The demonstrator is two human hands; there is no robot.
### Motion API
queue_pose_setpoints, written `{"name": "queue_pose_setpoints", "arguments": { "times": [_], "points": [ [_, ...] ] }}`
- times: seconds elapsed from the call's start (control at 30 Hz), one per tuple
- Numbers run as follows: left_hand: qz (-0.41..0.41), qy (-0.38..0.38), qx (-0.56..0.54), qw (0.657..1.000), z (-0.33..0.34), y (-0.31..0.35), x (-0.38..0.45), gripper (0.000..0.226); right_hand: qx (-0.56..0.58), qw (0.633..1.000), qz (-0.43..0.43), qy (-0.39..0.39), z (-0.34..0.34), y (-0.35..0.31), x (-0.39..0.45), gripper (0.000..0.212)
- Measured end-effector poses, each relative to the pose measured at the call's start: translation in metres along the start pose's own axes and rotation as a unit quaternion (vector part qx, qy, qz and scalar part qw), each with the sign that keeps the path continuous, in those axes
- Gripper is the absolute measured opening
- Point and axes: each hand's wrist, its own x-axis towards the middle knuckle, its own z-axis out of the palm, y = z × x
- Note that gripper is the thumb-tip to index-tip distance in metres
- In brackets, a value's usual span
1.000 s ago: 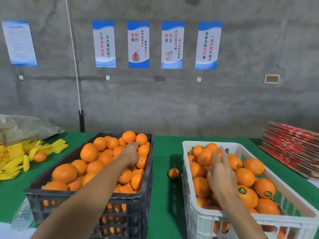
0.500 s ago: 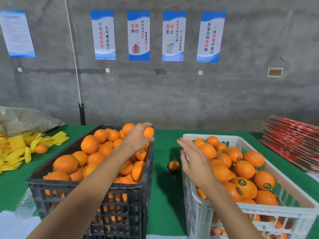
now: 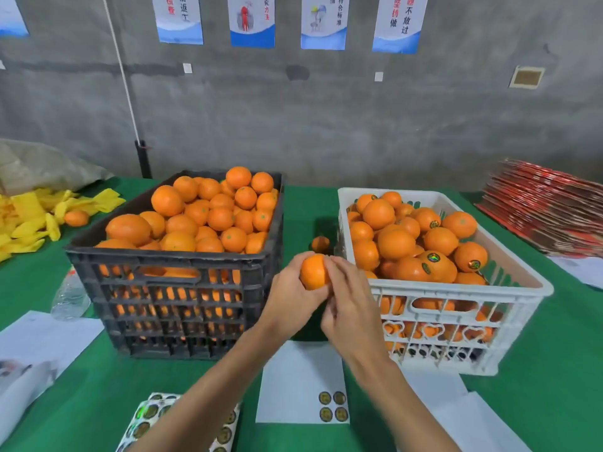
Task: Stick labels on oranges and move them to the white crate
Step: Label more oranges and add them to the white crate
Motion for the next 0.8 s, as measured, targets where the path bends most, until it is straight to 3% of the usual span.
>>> {"name": "queue_pose_setpoints", "arguments": {
  "times": [0.13, 0.2, 0.33, 0.47, 0.6, 0.8],
  "points": [
    [-0.079, 0.02, -0.038, 0.996, 0.025, -0.058, -0.048, 0.057, -0.018, 0.993, -0.05, -0.108, 0.014, 0.016, -0.053, 0.045],
    [-0.115, 0.019, -0.053, 0.992, 0.035, -0.079, -0.068, 0.057, 0.027, 0.984, -0.015, -0.175, 0.018, 0.028, -0.075, 0.04],
    [-0.123, -0.03, 0.047, 0.991, 0.056, -0.112, -0.095, 0.064, 0.002, 0.956, -0.01, -0.294, 0.015, 0.052, -0.107, 0.033],
    [-0.071, -0.022, 0.155, 0.985, 0.064, -0.124, -0.097, 0.06, -0.001, 0.95, -0.011, -0.311, 0.012, 0.069, -0.128, 0.034],
    [-0.067, 0.001, 0.256, 0.964, 0.066, -0.126, -0.094, 0.061, -0.006, 0.939, 0.016, -0.345, 0.02, 0.071, -0.134, 0.058],
    [-0.063, 0.022, 0.258, 0.964, 0.066, -0.133, -0.095, 0.063, 0.005, 0.94, 0.026, -0.34, 0.032, 0.066, -0.133, 0.05]
  ]
}}
